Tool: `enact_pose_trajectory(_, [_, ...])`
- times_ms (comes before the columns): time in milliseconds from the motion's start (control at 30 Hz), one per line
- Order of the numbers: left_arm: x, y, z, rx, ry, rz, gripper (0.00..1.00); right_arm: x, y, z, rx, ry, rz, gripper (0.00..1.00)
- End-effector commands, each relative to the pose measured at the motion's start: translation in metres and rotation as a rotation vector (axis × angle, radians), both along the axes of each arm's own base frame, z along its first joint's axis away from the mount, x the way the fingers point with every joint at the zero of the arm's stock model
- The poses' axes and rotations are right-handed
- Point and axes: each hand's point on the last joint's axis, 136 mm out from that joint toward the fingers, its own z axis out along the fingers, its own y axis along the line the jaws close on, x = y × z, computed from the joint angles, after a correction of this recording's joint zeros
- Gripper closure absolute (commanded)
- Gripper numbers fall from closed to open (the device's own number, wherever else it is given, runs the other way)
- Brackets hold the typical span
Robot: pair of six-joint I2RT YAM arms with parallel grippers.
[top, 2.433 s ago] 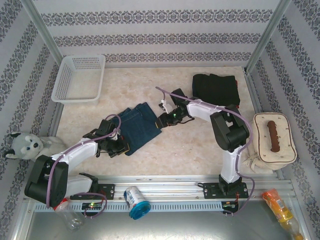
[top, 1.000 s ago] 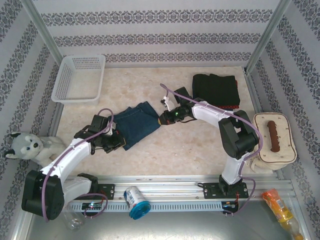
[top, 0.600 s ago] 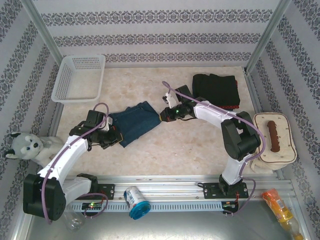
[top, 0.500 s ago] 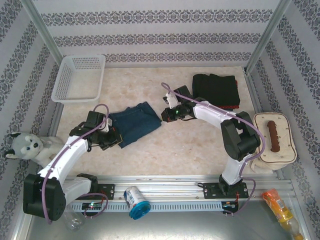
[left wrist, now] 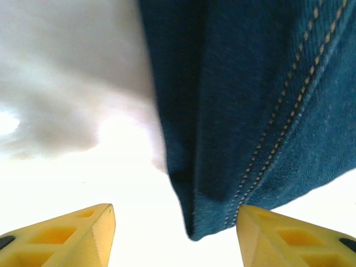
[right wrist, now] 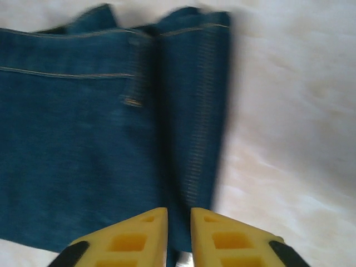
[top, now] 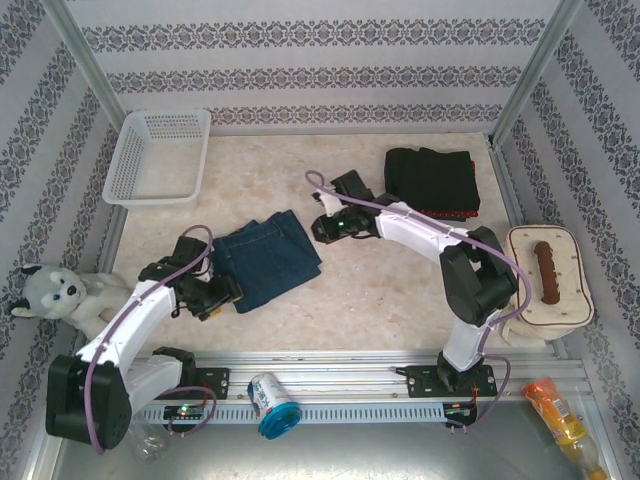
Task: Fold and stack the skirts
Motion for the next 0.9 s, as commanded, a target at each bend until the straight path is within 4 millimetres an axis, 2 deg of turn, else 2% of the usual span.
enact_pose_trajectory(0, [-0.003,0.031,0.024,0.136,-0.039,0.155,0.4,-0.005,0.042,0.005,0.084,0.048,0.036,0.65])
enact_pose_trajectory(67, [0.021,0.016,0.049,0.04,-0.165,0.146,0.4,-0.005,0.064,0.005,0.138,0.084,0.048,0.63])
enact_pose_trajectory(100, [0.035,0.003,0.061,-0.031,-0.223,0.12,0.4,-0.005,0.073,0.006,0.156,0.099,0.056,0.66])
enact_pose_trajectory(167, [0.07,-0.031,0.089,-0.222,-0.338,0.055,0.45,-0.004,0.092,0.003,0.169,0.118,0.057,0.81])
enact_pose_trajectory(233, [0.099,-0.052,0.104,-0.352,-0.411,0.029,0.51,0.004,0.098,-0.006,0.14,0.126,0.008,0.91])
enact_pose_trajectory(300, [0.12,-0.053,0.094,-0.358,-0.409,0.065,0.57,0.011,0.104,-0.016,0.142,0.164,-0.036,0.96])
enact_pose_trajectory(433, [0.155,-0.028,0.054,-0.184,-0.384,0.153,0.64,0.021,0.105,-0.047,0.094,0.225,-0.115,0.99])
enact_pose_trajectory(533, [0.159,-0.005,0.004,-0.085,-0.283,0.249,0.71,0.019,0.101,-0.067,0.049,0.271,-0.139,0.98])
enact_pose_trajectory(600, [0.145,0.006,-0.029,-0.035,-0.175,0.291,0.75,0.017,0.098,-0.061,0.057,0.269,-0.135,0.89])
enact_pose_trajectory(667, [0.131,0.004,-0.047,-0.047,-0.127,0.295,0.75,0.015,0.09,-0.042,0.092,0.246,-0.121,0.65])
enact_pose_trajectory(733, [0.121,0.002,-0.054,-0.063,-0.111,0.29,0.69,0.015,0.075,-0.03,0.114,0.26,-0.126,0.47])
enact_pose_trajectory(800, [0.114,0.003,-0.054,-0.059,-0.114,0.282,0.63,0.016,0.054,-0.031,0.105,0.306,-0.158,0.34])
enact_pose_trajectory(833, [0.112,0.004,-0.054,-0.051,-0.116,0.277,0.61,0.016,0.044,-0.036,0.092,0.324,-0.174,0.23])
enact_pose_trajectory(867, [0.111,0.004,-0.053,-0.045,-0.117,0.271,0.59,0.018,0.034,-0.041,0.075,0.338,-0.19,0.17])
